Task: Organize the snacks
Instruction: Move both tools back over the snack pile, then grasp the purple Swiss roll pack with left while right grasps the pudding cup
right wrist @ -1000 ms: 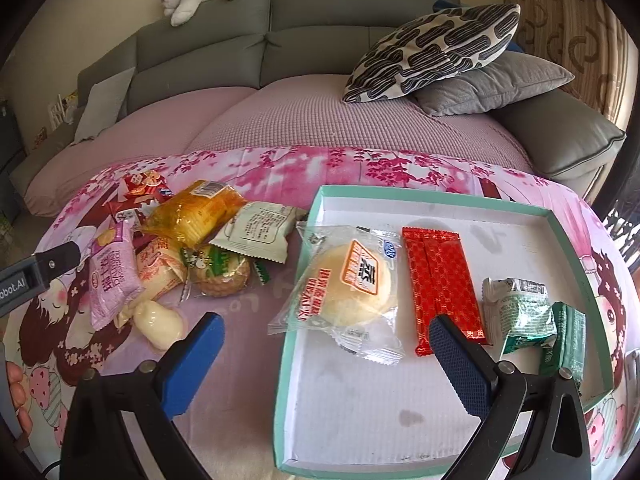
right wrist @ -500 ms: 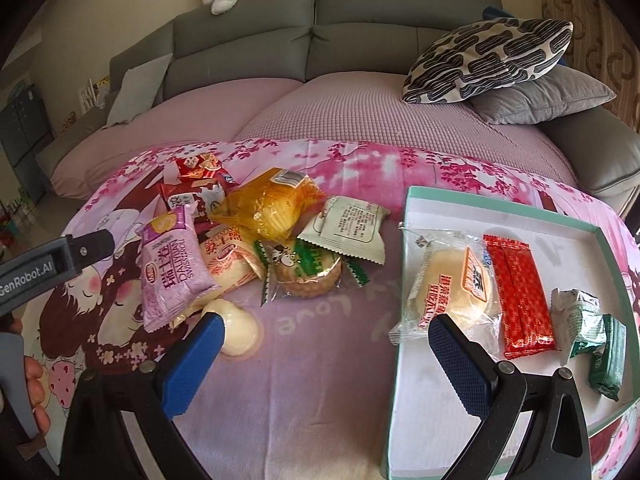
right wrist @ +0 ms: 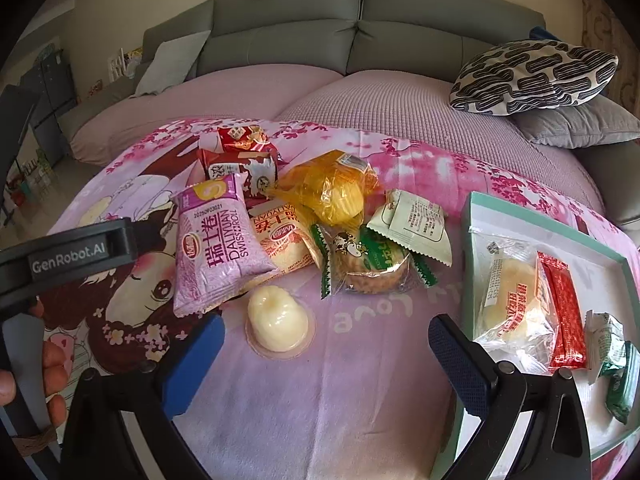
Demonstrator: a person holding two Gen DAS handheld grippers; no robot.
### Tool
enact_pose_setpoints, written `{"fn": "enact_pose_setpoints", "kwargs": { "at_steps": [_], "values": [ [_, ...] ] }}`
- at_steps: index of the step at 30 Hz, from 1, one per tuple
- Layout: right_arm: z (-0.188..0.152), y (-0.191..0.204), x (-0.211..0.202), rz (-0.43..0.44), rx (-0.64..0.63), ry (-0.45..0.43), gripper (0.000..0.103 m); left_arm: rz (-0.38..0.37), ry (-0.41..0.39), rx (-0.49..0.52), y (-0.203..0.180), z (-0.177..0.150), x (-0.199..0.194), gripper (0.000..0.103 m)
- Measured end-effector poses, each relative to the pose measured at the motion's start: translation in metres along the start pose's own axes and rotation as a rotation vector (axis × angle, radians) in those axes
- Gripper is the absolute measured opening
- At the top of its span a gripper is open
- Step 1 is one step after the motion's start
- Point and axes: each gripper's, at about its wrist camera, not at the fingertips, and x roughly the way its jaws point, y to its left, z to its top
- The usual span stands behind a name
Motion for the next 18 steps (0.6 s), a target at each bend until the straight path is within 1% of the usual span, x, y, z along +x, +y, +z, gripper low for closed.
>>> {"fn": "enact_pose_setpoints", "kwargs": {
  "at_steps": [3,6,9,11,12,14,16,18],
  "values": [
    [-0.002,0.002,0.009,0.022,0.005,0.013,0.103,-0.033,-0.002,-0.04,0.008,-0.001,0.007,0.1],
    [-0.004,0.005,0.017,0.038,0.004,0.033,0.103,-0.044,-0.014,-0.05,0.01,-0.002,0.013,0.1],
    [-0.007,0.009,0.024,0.037,-0.007,0.051,0.103,-0.055,-0.007,-0.059,0.01,-0.003,0.02,0.1],
    [-0.008,0.01,0.028,0.032,-0.013,0.063,0.103,-0.032,0.014,-0.055,0.009,-0.003,0.025,0.1],
    [-0.009,0.011,0.03,0.03,-0.015,0.068,0.103,-0.01,0.017,-0.057,0.008,-0.003,0.027,0.1],
    [-0.01,0.012,0.032,0.022,-0.021,0.075,0.103,0.047,-0.001,-0.057,0.008,-0.005,0.028,0.1],
    [-0.011,0.013,0.034,0.01,-0.028,0.076,0.103,0.098,0.014,-0.041,0.008,-0.006,0.031,0.1],
    [-0.011,0.015,0.035,0.002,-0.033,0.075,0.102,0.091,0.008,-0.055,0.011,-0.007,0.031,0.1]
  ]
}}
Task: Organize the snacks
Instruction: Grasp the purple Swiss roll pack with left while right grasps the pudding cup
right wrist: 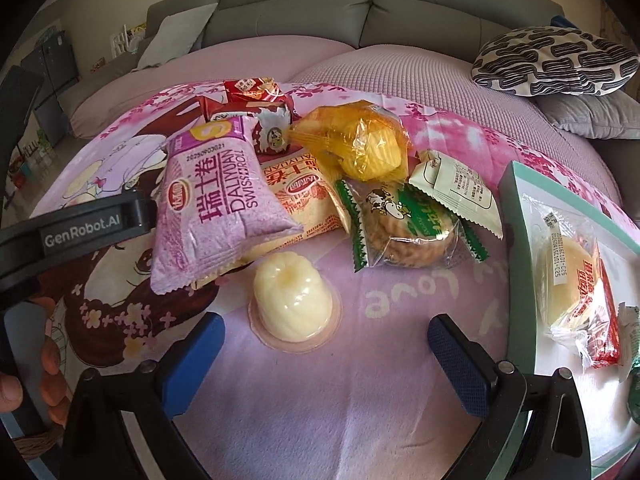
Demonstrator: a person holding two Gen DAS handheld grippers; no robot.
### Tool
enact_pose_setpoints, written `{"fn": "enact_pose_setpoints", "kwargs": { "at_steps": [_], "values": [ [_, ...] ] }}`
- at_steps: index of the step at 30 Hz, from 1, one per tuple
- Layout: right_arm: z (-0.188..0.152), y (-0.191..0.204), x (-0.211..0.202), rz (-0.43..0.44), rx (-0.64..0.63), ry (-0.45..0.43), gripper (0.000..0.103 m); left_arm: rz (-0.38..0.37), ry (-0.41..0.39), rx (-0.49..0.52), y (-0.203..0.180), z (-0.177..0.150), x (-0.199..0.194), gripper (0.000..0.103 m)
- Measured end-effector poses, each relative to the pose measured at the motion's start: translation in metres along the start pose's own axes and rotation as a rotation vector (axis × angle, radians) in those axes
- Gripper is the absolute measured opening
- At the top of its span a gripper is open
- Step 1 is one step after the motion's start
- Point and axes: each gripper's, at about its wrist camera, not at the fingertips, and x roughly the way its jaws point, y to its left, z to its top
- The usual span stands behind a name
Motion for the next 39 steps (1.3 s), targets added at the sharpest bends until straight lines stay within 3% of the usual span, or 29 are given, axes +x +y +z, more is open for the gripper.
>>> {"fn": "enact_pose_setpoints", "kwargs": {
  "at_steps": [3,5,9,16,22,27,30,35,39],
  "values": [
    [0.0,0.001,0.0,-0.005,-0.003,-0.009,0.097,-0.07,0.002,-0.026,0.004,0.0,-0.003,0.1],
    [0.001,0.002,-0.001,0.003,-0.002,-0.019,0.088,-0.105,-0.006,-0.044,0.007,0.002,-0.009,0.1],
    [0.002,0.004,-0.001,0.009,0.001,-0.03,0.084,-0.174,-0.034,-0.068,0.01,0.007,-0.028,0.1],
    [0.005,0.0,0.001,0.01,0.02,-0.041,0.076,-0.242,-0.04,0.047,-0.031,0.008,-0.04,0.1],
    [0.005,-0.011,-0.001,-0.001,0.036,-0.045,0.065,-0.252,-0.026,0.122,-0.064,0.011,-0.036,0.1],
    [0.007,-0.02,0.0,-0.006,0.057,-0.048,0.052,-0.213,0.009,0.158,-0.075,0.007,-0.024,0.097],
    [0.008,-0.027,-0.001,0.003,0.086,-0.049,0.044,-0.231,0.026,0.138,-0.07,0.006,-0.021,0.082],
    [0.009,-0.031,-0.002,0.012,0.093,-0.047,0.044,-0.253,0.054,0.119,-0.064,0.003,-0.015,0.052],
    [0.008,-0.033,-0.009,0.024,0.108,-0.055,0.043,-0.254,0.057,0.11,-0.06,0.002,-0.015,0.042]
  ]
}}
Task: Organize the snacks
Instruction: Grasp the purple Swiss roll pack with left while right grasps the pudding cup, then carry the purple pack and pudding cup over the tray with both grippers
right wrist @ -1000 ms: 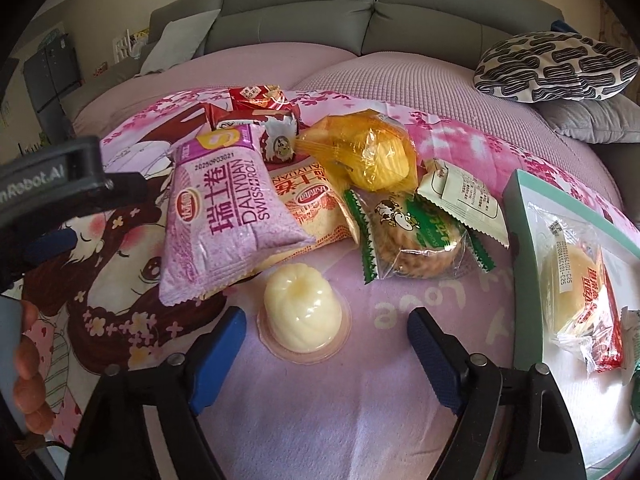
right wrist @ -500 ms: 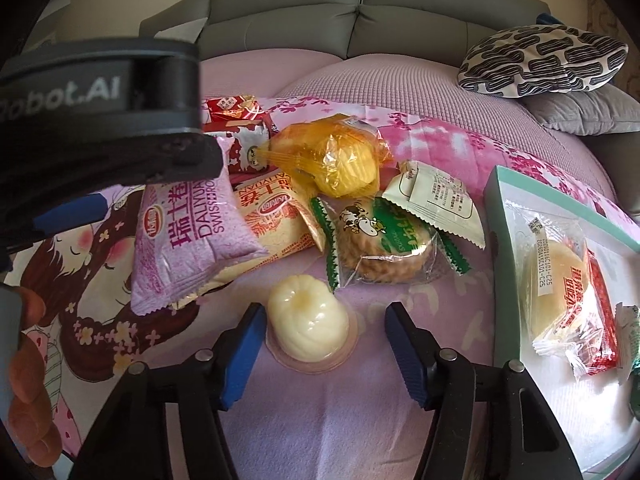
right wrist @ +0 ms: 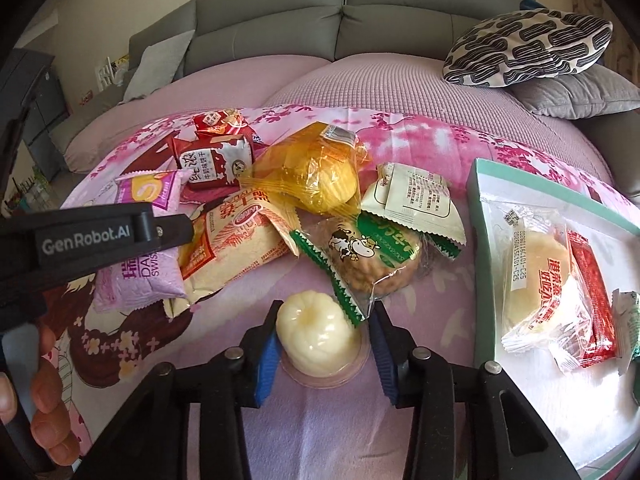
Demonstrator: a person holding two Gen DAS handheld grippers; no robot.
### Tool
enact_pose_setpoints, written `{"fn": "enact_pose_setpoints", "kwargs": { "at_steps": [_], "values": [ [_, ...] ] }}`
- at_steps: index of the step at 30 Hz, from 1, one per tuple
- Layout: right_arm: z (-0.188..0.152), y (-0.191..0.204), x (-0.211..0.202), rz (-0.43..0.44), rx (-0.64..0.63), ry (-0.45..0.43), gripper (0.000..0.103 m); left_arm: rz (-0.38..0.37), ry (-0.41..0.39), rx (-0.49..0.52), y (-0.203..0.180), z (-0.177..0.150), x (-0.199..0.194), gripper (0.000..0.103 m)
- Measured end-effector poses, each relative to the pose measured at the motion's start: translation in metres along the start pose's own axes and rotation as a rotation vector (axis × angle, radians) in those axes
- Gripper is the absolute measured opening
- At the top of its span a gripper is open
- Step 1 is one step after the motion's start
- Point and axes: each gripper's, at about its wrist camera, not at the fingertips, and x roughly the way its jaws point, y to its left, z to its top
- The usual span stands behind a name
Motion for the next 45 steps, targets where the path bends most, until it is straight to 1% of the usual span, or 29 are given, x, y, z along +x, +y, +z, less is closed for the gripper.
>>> {"fn": "enact_pose_setpoints", "kwargs": {
  "at_steps": [2,11,23,28,35,41,45],
  "values": [
    [0.0,-0.001,-0.005,0.005,0.008,-0.007,0.043,-0.002,-0.011,-0.006,0.002,0.001,-0.003,0.04],
    [0.004,-0.004,-0.028,0.038,0.033,-0.06,0.043,-0.02,-0.061,-0.02,0.006,0.004,-0.024,0.039],
    [0.011,-0.003,-0.07,0.073,0.036,-0.161,0.043,-0.043,-0.133,-0.012,-0.001,0.009,-0.059,0.039],
    [0.012,-0.005,-0.077,0.077,0.042,-0.175,0.043,-0.035,-0.142,0.008,-0.011,0.008,-0.064,0.039],
    [0.011,-0.028,-0.085,0.067,0.088,-0.182,0.043,-0.042,-0.12,0.032,-0.032,0.001,-0.061,0.039],
    [0.008,-0.063,-0.095,0.024,0.162,-0.194,0.043,-0.071,-0.119,0.092,-0.065,-0.008,-0.064,0.039],
    [0.003,-0.09,-0.103,-0.019,0.214,-0.203,0.043,-0.104,-0.111,0.145,-0.092,-0.015,-0.065,0.039]
  ]
}}
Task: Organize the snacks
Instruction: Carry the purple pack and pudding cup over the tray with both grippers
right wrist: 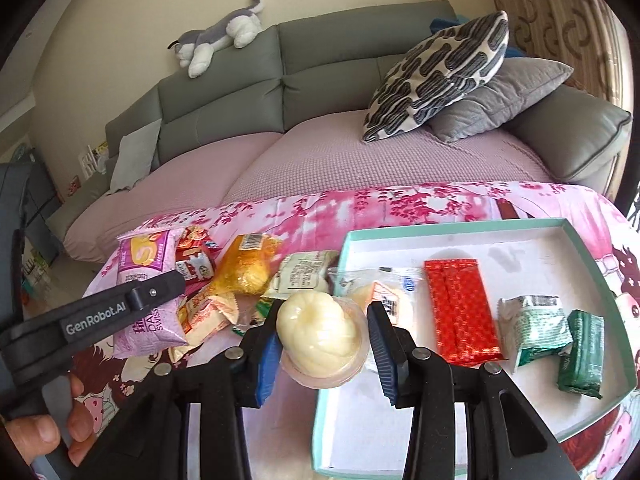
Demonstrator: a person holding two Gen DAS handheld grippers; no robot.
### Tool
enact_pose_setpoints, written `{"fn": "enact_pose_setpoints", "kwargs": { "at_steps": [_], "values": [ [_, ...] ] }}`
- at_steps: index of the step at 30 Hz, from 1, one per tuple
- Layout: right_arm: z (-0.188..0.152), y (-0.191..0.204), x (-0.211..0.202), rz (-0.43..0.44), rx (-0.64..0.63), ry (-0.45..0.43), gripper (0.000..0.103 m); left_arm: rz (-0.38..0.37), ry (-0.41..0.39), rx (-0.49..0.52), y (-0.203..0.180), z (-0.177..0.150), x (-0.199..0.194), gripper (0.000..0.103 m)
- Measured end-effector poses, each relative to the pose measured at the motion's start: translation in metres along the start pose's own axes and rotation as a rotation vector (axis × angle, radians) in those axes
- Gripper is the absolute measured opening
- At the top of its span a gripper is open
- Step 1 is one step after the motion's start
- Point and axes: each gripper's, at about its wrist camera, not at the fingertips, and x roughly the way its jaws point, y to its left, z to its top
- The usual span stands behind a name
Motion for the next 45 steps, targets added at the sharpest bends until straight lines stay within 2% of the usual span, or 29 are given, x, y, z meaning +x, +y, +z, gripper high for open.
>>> {"fn": "enact_pose_setpoints", "kwargs": {
  "at_steps": [11,18,25,45],
  "values": [
    [-0.001,-0.089,-0.024,-0.183,0.131,-0.019,0.043,-0.134,0.052,0.152,-0.084,-0.022,0.005,0.039],
    [-0.006,-0.125,-0.038,-0.263,0.175,-0.022,0.043,-0.197,0.091,0.243,-0.125,-0.041,0.007,0.039],
    [-0.009,-0.137,-0.045,-0.282,0.19,-0.017,0.044,-0.221,0.127,0.296,-0.147,-0.054,0.012,0.039],
    [-0.024,-0.137,-0.015,-0.28,0.193,0.152,0.044,-0.171,0.268,0.329,-0.152,-0.082,0.051,0.039]
  ]
}}
